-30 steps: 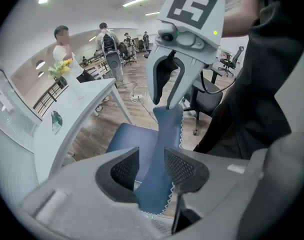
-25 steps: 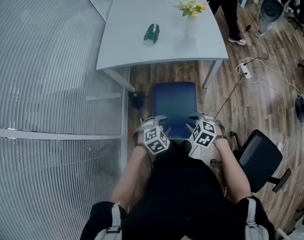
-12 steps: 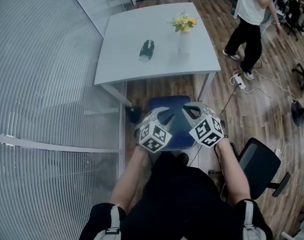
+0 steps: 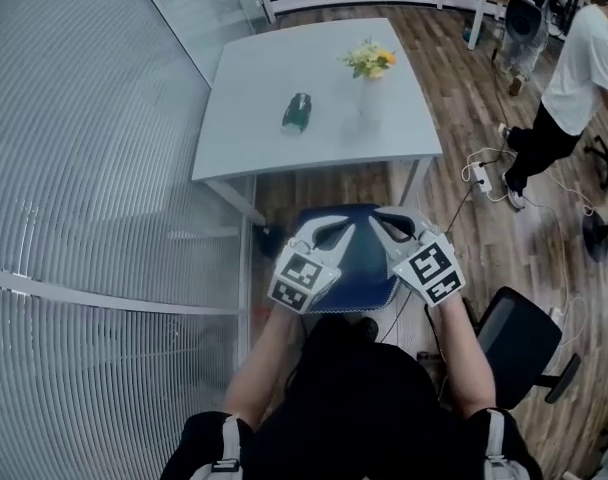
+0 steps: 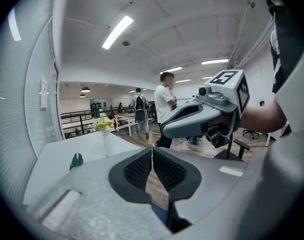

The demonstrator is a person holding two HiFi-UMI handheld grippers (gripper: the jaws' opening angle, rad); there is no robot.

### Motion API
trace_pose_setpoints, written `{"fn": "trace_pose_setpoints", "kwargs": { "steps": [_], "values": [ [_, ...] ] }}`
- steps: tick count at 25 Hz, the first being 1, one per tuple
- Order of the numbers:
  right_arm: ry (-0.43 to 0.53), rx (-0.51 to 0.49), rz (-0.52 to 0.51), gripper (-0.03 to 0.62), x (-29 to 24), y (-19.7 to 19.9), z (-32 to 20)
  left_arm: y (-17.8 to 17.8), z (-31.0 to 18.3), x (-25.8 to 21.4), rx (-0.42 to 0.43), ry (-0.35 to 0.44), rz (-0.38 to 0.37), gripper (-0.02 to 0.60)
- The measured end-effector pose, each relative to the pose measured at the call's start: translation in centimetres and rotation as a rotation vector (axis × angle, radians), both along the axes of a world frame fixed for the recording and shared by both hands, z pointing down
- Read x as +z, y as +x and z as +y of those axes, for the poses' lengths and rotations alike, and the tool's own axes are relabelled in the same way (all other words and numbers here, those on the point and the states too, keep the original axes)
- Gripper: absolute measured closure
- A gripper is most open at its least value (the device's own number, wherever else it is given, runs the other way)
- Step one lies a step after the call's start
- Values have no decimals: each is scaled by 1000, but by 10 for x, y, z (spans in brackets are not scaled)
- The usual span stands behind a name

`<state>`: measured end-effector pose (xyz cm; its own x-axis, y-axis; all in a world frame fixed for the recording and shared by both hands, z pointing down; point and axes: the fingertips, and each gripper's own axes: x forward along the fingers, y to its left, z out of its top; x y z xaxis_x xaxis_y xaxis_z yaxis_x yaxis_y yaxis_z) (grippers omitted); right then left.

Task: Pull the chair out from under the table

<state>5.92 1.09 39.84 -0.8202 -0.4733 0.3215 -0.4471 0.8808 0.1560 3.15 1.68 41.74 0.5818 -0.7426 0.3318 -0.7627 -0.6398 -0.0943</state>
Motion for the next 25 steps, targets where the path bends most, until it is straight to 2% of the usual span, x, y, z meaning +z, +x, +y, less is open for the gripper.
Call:
{"fn": "trace_pose_setpoints", "kwargs": {
  "steps": [4, 9, 16, 25],
  "values": [
    [-27, 22, -100, 594, -13, 3, 1, -3, 5, -15, -5, 25, 60, 571],
    [-106, 41, -246, 594, -24, 11, 6, -5, 14, -31, -12, 56, 126, 572],
    [-131, 37, -304, 594, -25, 17, 19, -6, 21, -39, -21, 50, 200, 572],
    [-124, 36, -301, 594, -26, 17, 26, -7, 26, -33, -27, 25, 214, 572]
  ]
}}
